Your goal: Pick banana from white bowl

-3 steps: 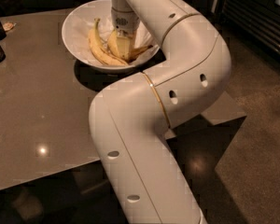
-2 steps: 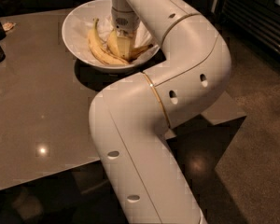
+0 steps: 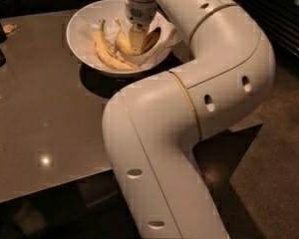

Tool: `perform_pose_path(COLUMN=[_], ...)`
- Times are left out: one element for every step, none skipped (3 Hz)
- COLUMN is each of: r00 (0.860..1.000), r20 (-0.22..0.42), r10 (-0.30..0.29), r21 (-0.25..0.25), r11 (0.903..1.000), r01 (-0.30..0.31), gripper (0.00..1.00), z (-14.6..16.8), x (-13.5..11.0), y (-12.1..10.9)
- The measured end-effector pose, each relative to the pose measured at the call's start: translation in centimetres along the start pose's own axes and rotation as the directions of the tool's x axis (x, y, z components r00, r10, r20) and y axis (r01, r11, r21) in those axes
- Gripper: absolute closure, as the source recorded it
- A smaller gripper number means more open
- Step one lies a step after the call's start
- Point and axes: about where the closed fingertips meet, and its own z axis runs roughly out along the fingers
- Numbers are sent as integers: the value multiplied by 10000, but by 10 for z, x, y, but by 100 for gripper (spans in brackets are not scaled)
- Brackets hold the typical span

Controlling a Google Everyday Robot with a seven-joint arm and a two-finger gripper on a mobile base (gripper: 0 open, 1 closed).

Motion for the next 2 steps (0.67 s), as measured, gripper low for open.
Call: perform_pose_path(r00=[9989, 9943], r20=[454, 1054], r10=[-119, -185], r21=[231, 381], r11=[9997, 9992], r01=[109, 146], gripper=[100, 100], z=[-21, -39], x=[4, 16], y=[3, 11])
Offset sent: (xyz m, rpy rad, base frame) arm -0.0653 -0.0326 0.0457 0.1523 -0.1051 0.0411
